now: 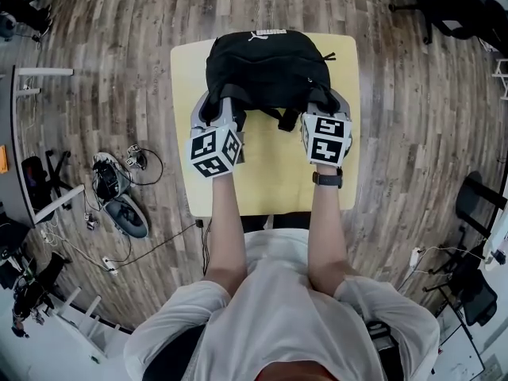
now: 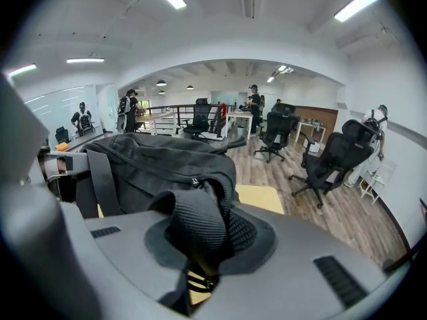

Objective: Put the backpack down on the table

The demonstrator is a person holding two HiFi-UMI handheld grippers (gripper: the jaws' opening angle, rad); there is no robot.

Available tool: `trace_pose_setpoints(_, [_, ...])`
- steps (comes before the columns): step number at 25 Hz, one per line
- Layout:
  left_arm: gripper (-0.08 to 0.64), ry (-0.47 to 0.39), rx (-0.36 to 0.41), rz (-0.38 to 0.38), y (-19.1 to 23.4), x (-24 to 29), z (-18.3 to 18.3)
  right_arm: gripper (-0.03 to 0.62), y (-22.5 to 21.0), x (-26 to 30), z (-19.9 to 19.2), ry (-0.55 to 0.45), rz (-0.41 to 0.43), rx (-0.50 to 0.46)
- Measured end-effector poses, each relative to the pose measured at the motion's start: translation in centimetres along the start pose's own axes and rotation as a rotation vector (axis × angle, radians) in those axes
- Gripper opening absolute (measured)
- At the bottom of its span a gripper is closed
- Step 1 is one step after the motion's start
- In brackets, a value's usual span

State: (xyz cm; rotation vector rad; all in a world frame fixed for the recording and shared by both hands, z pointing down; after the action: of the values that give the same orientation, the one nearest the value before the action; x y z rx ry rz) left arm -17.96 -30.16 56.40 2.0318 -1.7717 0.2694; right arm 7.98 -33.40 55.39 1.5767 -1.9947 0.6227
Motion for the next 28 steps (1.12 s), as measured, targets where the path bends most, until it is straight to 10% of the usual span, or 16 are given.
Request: trace_pose_setpoints(28, [0.095,0.148,0.003,0.063,1.4,4.2,-5.7,0.060,-1.6,5.2,-4.6,0.084,0.066,-0.013])
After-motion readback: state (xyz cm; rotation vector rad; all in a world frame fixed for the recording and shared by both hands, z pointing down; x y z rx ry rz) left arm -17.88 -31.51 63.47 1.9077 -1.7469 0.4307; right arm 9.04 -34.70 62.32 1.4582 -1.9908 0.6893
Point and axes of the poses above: the fingertips, and each gripper's own axes: x forward along the fingers, y to its left, z out of its top, the point moved 10 cm from there along -x, backward along the fingers, and after that the axes turned 6 degrees about x, right-handed, at the moved point
